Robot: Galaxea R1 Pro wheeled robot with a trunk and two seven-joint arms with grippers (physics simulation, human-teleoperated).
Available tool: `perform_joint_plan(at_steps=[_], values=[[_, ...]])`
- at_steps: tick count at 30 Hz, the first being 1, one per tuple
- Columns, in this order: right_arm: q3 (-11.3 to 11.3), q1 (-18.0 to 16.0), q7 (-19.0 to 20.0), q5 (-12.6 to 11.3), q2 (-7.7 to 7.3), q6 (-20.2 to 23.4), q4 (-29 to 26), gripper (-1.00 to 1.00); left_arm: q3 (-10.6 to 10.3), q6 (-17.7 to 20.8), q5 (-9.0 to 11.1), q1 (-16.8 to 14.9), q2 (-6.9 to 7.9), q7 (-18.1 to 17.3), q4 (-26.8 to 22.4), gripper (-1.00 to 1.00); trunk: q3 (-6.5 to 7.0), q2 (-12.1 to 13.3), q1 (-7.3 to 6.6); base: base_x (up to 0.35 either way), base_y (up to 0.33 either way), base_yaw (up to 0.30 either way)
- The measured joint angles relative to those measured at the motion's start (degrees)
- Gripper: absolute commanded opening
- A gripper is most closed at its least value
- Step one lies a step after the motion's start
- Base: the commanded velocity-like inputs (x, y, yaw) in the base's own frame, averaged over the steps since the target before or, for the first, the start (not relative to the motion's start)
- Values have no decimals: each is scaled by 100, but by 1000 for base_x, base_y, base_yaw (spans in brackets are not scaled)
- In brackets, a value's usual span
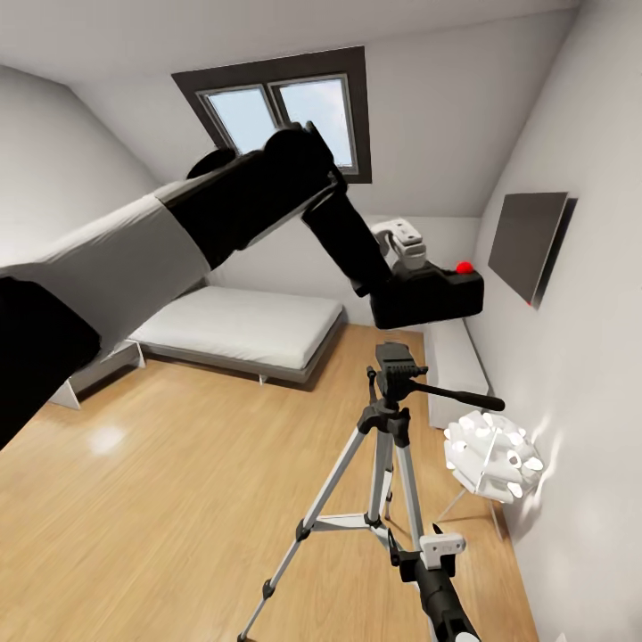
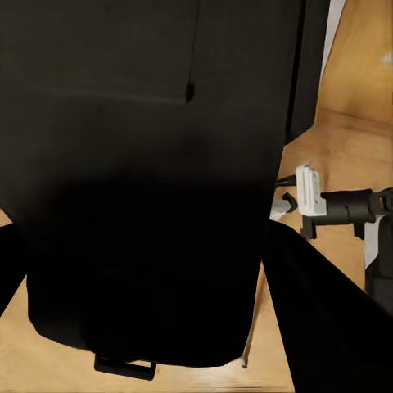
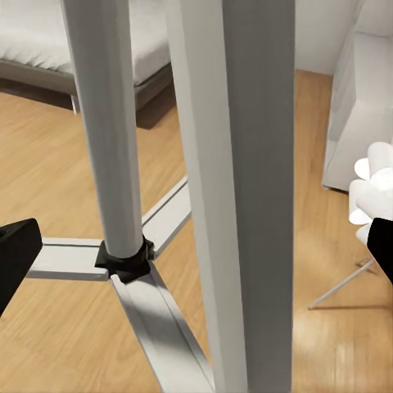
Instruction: Attach the digital camera to the camera tripod in the bedroom.
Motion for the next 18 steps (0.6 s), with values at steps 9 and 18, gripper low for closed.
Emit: perform_joint_plan(at_steps=[9,18], values=[[0,0,0,0,0,-9,0,100,-460,-7,-39,-1,-38,-10,29,-100,0,0,0,0,0,0],[0,0,0,0,0,-9,0,100,-778,-22,-118,-2,-18,0,342,-100,0,1,0,0,0,0]])
